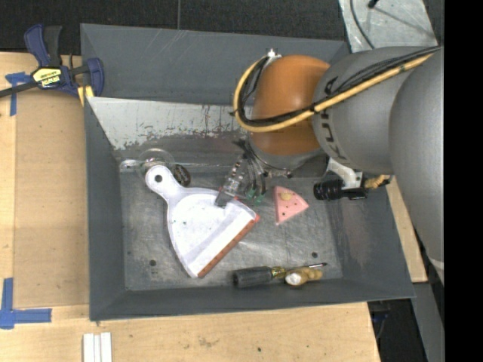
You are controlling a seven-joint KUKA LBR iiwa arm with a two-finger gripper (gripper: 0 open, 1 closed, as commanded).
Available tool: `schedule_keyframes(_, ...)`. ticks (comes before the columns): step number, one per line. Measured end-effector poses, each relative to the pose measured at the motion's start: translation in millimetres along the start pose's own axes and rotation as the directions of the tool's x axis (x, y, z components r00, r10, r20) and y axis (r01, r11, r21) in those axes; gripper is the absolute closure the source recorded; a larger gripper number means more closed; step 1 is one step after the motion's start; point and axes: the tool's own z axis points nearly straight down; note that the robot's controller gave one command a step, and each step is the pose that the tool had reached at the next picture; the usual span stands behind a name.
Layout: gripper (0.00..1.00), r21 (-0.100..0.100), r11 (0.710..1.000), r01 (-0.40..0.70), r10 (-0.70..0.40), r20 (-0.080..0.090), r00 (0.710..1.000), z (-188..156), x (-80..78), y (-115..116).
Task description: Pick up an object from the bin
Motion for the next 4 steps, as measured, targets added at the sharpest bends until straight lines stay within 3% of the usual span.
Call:
schedule_keyframes(1,1.0,-0.001,0.998,0.065,-0.065,-0.002,0.998,42.7,-34.2,21.2)
schedule_keyframes(4,1.0,0.0,0.998,0.063,-0.063,-0.003,0.998,33.3,-38.1,30.3)
